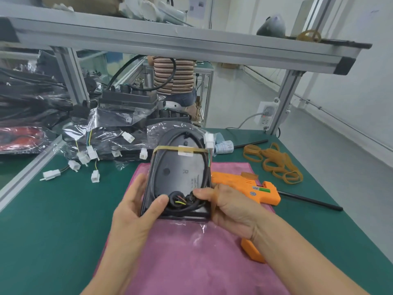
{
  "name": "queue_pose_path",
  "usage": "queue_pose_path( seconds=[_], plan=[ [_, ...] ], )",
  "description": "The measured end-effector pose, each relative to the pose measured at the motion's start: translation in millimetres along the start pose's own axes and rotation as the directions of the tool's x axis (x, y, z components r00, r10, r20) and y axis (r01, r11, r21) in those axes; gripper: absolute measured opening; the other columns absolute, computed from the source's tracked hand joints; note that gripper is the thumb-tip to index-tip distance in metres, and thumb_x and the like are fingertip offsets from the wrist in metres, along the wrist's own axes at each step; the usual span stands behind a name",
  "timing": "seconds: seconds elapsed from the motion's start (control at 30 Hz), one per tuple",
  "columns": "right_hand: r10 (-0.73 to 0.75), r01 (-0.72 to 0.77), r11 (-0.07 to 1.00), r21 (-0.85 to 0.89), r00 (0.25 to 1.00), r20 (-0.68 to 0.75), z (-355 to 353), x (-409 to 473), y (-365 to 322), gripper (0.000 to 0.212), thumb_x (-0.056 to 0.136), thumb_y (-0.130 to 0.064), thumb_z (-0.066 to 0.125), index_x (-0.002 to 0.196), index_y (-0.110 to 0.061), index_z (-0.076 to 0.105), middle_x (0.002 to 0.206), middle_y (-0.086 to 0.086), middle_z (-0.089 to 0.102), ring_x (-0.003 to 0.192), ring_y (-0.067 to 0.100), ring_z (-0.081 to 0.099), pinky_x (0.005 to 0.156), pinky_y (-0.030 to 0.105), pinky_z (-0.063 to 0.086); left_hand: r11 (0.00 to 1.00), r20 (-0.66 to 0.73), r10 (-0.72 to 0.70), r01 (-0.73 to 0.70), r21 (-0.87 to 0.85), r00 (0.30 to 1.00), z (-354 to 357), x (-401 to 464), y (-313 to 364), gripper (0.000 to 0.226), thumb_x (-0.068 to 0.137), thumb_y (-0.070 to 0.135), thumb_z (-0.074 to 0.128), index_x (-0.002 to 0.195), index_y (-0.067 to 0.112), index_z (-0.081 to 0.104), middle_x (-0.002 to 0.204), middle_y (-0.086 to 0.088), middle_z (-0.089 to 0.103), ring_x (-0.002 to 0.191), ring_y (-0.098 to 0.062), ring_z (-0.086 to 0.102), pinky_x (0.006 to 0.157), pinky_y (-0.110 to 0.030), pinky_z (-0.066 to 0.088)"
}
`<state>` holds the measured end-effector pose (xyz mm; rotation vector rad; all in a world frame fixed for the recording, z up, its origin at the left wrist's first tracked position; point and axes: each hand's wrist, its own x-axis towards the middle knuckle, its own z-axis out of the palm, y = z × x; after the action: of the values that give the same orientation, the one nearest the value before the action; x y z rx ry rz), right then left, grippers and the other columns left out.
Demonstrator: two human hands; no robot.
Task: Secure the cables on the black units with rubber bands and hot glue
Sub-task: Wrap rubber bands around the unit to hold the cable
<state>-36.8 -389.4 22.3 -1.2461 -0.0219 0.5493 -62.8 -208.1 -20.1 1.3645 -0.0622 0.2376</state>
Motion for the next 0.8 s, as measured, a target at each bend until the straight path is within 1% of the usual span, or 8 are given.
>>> queue_pose_path(
  seconds=[0.1, 0.2, 0.27, 0.4, 0.47, 0.57, 0.67, 0.8],
  plan=[
    [-0.072, 0.067, 0.993, -0.094, 0.996, -0.056, 4, 3, -6, 0.025, 0.095, 0.001, 0.047, 0.115, 0.008, 0.061, 0.119, 0.025, 0.064, 0.103, 0.03, 0.063, 0.1, 0.041, 0.049, 1.0, 0.084, -0.01, 0.008, 0.021, 0.996, 7, 0, 8, 0.069, 0.053, 0.03, 0.092, 0.114, 0.046, 0.063, 0.113, 0.013, 0.071, 0.104, -0.003, 0.066, 0.081, -0.015, 0.053],
    [-0.081, 0.068, 0.992, -0.109, 0.989, -0.124, 4, 5, -4, 0.033, 0.095, -0.002, 0.05, 0.12, 0.02, 0.052, 0.123, 0.036, 0.056, 0.106, 0.036, 0.058, 0.106, 0.05, 0.042, 0.999, 0.15, -0.022, 0.017, 0.033, 0.988, 9, 1, 18, 0.067, 0.047, 0.03, 0.087, 0.105, 0.054, 0.064, 0.108, 0.006, 0.073, 0.097, -0.012, 0.07, 0.08, -0.028, 0.059],
    [-0.068, 0.06, 0.995, -0.076, 0.992, -0.111, 6, 3, -3, 0.03, 0.094, -0.005, 0.053, 0.117, 0.014, 0.059, 0.121, 0.032, 0.06, 0.111, 0.038, 0.06, 0.106, 0.049, 0.043, 1.0, 0.159, -0.022, 0.019, 0.018, 0.987, 8, 3, 21, 0.067, 0.048, 0.018, 0.088, 0.1, 0.054, 0.066, 0.104, 0.003, 0.074, 0.091, -0.013, 0.072, 0.07, -0.024, 0.059],
    [-0.036, 0.041, 0.997, -0.069, 0.997, 0.072, 5, -4, -4, 0.031, 0.089, -0.008, 0.058, 0.12, -0.006, 0.063, 0.121, 0.016, 0.066, 0.113, 0.029, 0.063, 0.1, 0.039, 0.049, 1.0, 0.138, -0.02, 0.022, -0.011, 0.99, 9, 2, 16, 0.067, 0.047, 0.005, 0.082, 0.099, 0.047, 0.07, 0.097, 0.0, 0.075, 0.083, -0.011, 0.072, 0.062, -0.019, 0.054],
    [-0.011, 0.021, 0.994, -0.104, 0.995, 0.095, 3, -6, -2, 0.038, 0.091, -0.001, 0.057, 0.129, -0.001, 0.056, 0.124, 0.018, 0.064, 0.117, 0.032, 0.06, 0.102, 0.042, 0.048, 0.998, 0.117, -0.041, 0.045, -0.034, 0.992, 9, 1, 11, 0.069, 0.046, 0.002, 0.081, 0.103, 0.039, 0.07, 0.096, -0.001, 0.075, 0.082, -0.01, 0.071, 0.061, -0.019, 0.054],
    [-0.039, 0.045, 0.994, -0.102, 0.997, 0.059, 4, -6, 2, 0.038, 0.089, -0.001, 0.057, 0.127, 0.001, 0.058, 0.125, 0.018, 0.064, 0.12, 0.034, 0.058, 0.105, 0.047, 0.044, 0.998, 0.094, -0.055, 0.058, -0.04, 0.994, 8, 2, 10, 0.072, 0.046, 0.004, 0.081, 0.111, 0.03, 0.066, 0.099, -0.002, 0.075, 0.085, -0.013, 0.072, 0.064, -0.023, 0.057],
    [-0.064, 0.065, 0.997, -0.041, 0.997, 0.039, 6, -1, 5, 0.048, 0.083, -0.011, 0.059, 0.129, 0.002, 0.056, 0.127, 0.019, 0.062, 0.12, 0.033, 0.058, 0.107, 0.045, 0.043, 0.997, 0.091, -0.073, 0.076, -0.029, 0.993, 7, 3, 12, 0.069, 0.049, 0.009, 0.082, 0.112, 0.03, 0.065, 0.1, 0.0, 0.075, 0.088, -0.016, 0.072, 0.071, -0.03, 0.061],
    [-0.064, 0.065, 0.997, -0.047, 0.998, 0.017, 8, 1, 4, 0.053, 0.082, -0.028, 0.063, 0.125, 0.003, 0.058, 0.118, 0.017, 0.068, 0.112, 0.028, 0.064, 0.097, 0.037, 0.052, 0.992, 0.086, -0.113, 0.118, -0.048, 0.99, 5, 1, 13, 0.075, 0.048, 0.009, 0.082, 0.118, 0.029, 0.062, 0.102, 0.0, 0.075, 0.09, -0.016, 0.072, 0.069, -0.022, 0.057]
  ],
)
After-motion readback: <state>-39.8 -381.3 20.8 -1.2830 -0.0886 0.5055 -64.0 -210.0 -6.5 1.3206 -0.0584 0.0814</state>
